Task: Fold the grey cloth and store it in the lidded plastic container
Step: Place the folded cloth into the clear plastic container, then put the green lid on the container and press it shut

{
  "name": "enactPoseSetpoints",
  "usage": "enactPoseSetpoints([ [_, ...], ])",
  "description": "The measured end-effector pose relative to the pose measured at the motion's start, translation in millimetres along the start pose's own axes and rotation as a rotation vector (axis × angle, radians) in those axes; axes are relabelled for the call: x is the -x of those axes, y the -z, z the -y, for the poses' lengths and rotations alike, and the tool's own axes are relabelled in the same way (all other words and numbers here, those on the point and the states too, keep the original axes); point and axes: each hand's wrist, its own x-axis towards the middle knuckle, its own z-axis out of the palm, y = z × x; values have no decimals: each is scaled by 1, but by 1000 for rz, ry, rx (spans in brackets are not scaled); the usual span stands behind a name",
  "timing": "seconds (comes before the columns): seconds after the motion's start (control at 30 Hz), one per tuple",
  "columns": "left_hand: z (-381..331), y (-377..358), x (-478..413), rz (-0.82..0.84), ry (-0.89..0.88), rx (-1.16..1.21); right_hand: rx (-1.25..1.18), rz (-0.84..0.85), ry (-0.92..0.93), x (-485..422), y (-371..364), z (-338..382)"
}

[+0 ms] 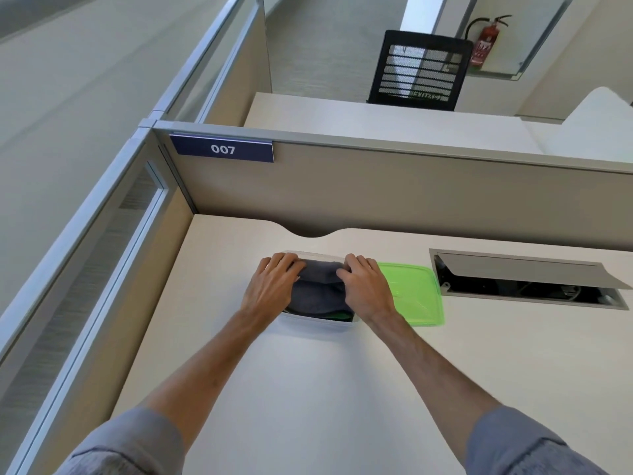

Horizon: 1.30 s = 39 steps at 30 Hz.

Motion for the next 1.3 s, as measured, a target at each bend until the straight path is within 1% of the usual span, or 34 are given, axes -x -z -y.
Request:
enactPoseSetpoints([
  [0.07,1,0,0,-24,18,15,-56,-31,-18,0,-2,-2],
  [0.13,2,1,1,-70,54,58,-171,-139,-81,5,0,-3],
  [0.17,1,1,1,-96,74,87,-233,-214,-143,11,1,-5],
  [0.23,-3,-1,4,-139,114,137,-339,-328,-325,31,-1,-13],
  [0.3,-11,-4,8,-151,154,187,-422,-336,-518,56,-6,-24],
  [0.37,-23,-8,14,-158,166,232,-431,-255,-605,83,-14,-34],
  [0.43,-37,-12,19,-152,132,230,-367,-167,-597,106,-22,-40],
  [0.53,-62,-16,24,-128,54,215,-277,-85,-542,126,-26,-43],
  [0.77,-113,-25,33,-136,-68,234,-105,57,-409,131,-24,-47],
  [0.87,-127,-30,36,-126,-135,221,-94,70,-397,133,-22,-49],
  [1.0,-140,-35,39,-39,-275,168,-95,93,-344,146,-21,-51],
  [1.07,-145,-36,40,17,-330,172,-112,83,-316,156,-19,-52],
  [1.13,-150,-35,40,102,-350,218,-124,27,-295,168,-16,-52],
  [1.2,-154,-34,41,165,-339,270,-150,-62,-302,179,-13,-50],
  [1.3,-161,-28,43,200,-263,378,-236,-193,-320,194,-4,-50],
])
